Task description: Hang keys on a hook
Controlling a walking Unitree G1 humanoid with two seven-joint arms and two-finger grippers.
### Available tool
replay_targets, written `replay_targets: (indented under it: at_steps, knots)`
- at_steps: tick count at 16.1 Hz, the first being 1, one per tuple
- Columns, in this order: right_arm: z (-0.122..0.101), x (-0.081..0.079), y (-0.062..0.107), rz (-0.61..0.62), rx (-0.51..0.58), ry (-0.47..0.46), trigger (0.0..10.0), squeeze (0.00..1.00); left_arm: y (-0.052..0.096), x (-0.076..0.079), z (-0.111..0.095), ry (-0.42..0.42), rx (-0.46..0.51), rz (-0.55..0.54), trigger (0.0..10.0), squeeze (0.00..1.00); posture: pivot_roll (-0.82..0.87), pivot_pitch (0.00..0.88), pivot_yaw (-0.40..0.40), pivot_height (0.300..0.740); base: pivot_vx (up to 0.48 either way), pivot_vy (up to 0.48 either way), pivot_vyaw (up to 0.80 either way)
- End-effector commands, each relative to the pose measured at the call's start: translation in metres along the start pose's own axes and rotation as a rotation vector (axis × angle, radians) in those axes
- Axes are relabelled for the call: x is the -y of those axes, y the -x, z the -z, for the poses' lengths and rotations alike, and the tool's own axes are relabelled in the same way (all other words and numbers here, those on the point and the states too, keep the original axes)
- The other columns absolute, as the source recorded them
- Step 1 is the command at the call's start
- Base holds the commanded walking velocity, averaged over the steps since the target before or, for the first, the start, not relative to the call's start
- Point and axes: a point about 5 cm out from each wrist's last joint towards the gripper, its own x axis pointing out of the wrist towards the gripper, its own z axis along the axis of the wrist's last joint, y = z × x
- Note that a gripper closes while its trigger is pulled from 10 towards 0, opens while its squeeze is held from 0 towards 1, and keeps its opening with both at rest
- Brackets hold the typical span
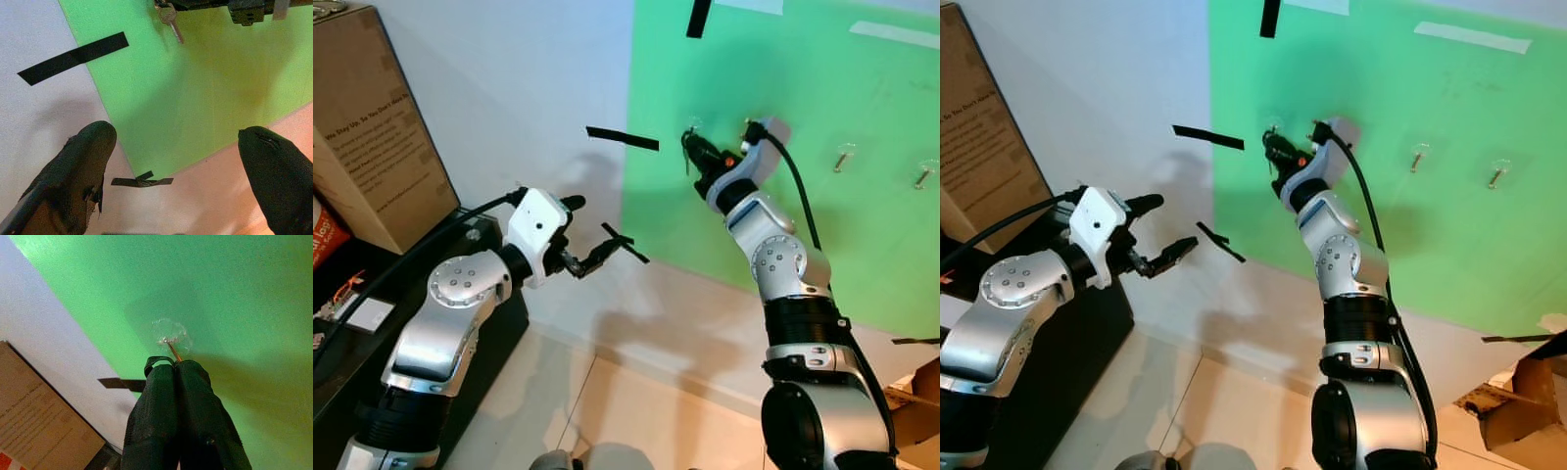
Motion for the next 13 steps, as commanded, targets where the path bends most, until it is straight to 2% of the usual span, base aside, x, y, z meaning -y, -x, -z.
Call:
replay_targets:
  at_steps: [1,3,8,13]
  knots:
    - [-0.005,0.002,-0.002,0.023,0.015,-0.009,10.0,0.0,-0.001,0.002,-0.007,-0.02,0.018,0.022,10.0,0.0,0.05,0.0,-0.022,0.74,0.0,0.0,0.0]
    - [-0.004,0.009,-0.004,0.074,0.006,-0.018,10.0,0.0,-0.001,0.003,-0.007,-0.019,0.018,0.027,10.0,0.0,0.05,0.0,-0.024,0.74,0.0,0.0,0.0]
    - [-0.004,0.012,-0.002,0.082,0.003,-0.028,10.0,0.0,-0.002,0.004,-0.008,-0.017,0.017,0.031,10.0,0.0,0.05,0.0,-0.024,0.74,0.0,0.0,0.0]
    - [-0.016,0.009,0.005,0.004,0.084,-0.088,10.0,0.0,-0.003,0.003,-0.009,-0.017,0.024,0.035,10.0,0.0,0.04,0.0,-0.017,0.74,0.0,0.0,0.0]
